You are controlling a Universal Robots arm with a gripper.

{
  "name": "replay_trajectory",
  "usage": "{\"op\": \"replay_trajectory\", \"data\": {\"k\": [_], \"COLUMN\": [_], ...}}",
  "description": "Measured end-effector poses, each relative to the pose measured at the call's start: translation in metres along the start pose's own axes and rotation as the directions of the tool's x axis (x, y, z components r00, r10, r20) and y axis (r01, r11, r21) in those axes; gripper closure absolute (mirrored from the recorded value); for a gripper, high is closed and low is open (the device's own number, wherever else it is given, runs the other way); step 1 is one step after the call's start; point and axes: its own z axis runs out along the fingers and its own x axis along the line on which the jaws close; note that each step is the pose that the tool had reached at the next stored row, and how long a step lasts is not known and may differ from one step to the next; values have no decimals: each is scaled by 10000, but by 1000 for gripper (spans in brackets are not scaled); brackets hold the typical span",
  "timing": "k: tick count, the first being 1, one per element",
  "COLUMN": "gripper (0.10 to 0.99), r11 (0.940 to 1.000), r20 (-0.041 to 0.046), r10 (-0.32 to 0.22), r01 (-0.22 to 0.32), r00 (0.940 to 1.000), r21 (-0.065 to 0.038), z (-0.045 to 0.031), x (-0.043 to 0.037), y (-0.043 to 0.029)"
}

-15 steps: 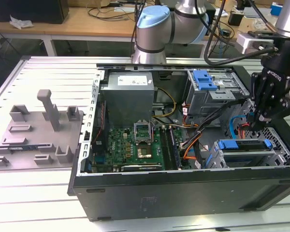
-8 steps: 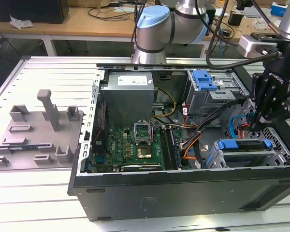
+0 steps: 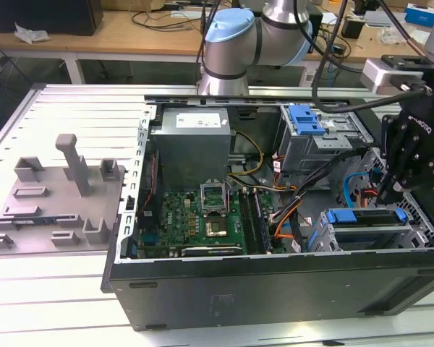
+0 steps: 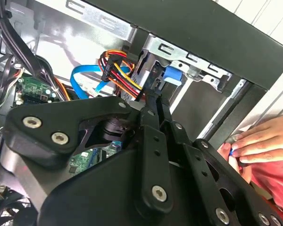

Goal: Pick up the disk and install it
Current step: 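Insert the first disk wire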

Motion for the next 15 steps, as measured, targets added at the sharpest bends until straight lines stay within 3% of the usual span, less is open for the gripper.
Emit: {"op": "replay_trajectory", "data": {"k": [3, 5, 10, 15], "gripper": [918, 918, 918, 918], "r11": [10000, 10000, 10000, 10000], "r20": [197, 379, 511, 514], "r10": [-4, -5, -3, -4], "r01": [4, 6, 6, 6], "r00": [9998, 9993, 9987, 9987], "r21": [-17, -33, -45, -44], "z": [7, 14, 19, 24], "x": [51, 105, 141, 142], "y": [-5, -9, -12, -12]}}
